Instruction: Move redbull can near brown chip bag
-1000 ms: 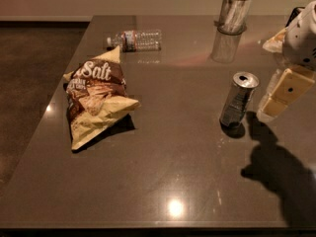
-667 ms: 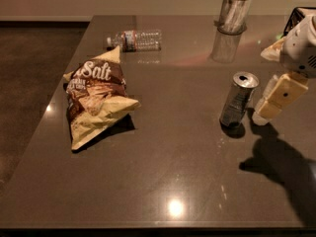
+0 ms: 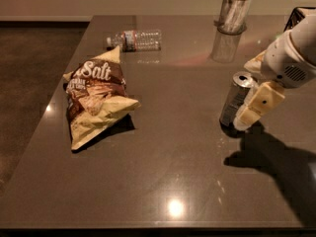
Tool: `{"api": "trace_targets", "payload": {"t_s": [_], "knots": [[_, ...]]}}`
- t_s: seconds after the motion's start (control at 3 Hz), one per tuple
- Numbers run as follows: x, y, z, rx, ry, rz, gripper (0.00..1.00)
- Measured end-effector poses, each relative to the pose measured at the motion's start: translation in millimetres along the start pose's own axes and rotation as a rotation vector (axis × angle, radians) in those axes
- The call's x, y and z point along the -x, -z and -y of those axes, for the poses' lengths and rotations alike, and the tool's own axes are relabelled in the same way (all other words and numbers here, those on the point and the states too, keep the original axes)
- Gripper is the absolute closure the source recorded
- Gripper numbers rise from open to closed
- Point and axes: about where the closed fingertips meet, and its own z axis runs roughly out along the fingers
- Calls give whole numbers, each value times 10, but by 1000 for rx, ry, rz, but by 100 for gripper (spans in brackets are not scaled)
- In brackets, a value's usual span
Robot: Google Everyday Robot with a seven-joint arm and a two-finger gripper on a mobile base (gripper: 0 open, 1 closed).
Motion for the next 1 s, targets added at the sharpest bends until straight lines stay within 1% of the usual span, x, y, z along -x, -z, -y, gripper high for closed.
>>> {"api": "trace_targets", "payload": {"t_s": [0.33,0.67,1.0], "knots": [[116,-54,-45,28,-11,39,2],[236,-54,-63,44,-16,71,20],[263,-16,-50,42,-31,91,43]]}}
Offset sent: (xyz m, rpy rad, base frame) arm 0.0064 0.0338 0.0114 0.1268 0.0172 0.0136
